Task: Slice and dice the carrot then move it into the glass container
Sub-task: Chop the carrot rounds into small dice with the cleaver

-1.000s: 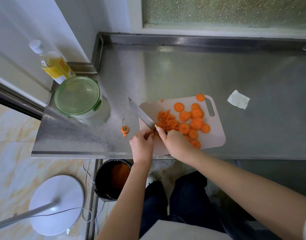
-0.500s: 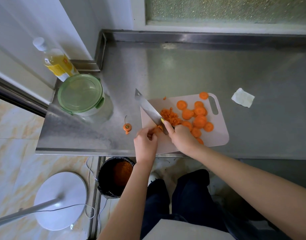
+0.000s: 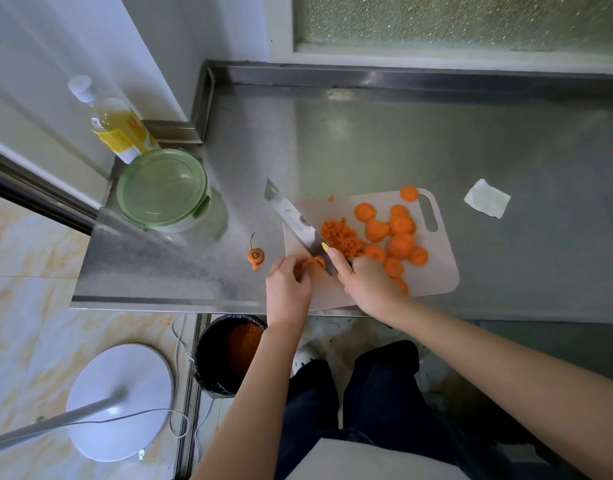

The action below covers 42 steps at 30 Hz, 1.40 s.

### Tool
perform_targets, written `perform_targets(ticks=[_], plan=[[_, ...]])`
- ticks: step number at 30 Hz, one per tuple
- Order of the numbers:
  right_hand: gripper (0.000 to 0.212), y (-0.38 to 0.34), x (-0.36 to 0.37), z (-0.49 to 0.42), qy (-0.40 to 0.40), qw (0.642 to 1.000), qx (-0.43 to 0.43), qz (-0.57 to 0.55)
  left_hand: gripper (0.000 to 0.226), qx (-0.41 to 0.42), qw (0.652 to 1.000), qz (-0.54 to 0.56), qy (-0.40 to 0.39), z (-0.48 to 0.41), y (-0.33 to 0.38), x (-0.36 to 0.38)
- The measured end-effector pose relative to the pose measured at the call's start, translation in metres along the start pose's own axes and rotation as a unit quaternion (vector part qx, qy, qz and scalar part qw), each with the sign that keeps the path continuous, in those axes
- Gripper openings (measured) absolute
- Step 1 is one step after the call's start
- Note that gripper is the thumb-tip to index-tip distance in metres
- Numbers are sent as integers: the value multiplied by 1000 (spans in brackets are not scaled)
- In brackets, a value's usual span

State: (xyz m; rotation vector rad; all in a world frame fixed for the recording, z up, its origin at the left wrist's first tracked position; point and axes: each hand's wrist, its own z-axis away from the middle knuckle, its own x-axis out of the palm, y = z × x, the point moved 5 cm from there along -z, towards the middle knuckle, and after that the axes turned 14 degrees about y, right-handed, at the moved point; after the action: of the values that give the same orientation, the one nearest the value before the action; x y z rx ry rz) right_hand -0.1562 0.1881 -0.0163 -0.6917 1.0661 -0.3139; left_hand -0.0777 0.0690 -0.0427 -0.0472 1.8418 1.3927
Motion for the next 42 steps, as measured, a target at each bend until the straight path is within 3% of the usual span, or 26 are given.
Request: perform_targets(ticks=[21, 26, 32, 39, 42], plan=[[60, -10, 19, -1, -16, 993, -25, 111, 12, -17, 999, -32, -27, -1, -5, 3], [54, 2, 11, -7, -60, 998, 28, -1, 16, -8, 999, -25, -42, 0, -1, 5], [61, 17, -5, -13, 6, 993, 68, -101, 17, 40, 997, -47, -43, 9, 11, 19], [56, 23, -47, -24, 60, 977, 80, -188, 19, 12, 998, 18, -60, 15, 26, 19], [58, 35, -60, -29, 80, 973, 94, -193, 20, 81, 995, -39, -35, 3, 40, 21]])
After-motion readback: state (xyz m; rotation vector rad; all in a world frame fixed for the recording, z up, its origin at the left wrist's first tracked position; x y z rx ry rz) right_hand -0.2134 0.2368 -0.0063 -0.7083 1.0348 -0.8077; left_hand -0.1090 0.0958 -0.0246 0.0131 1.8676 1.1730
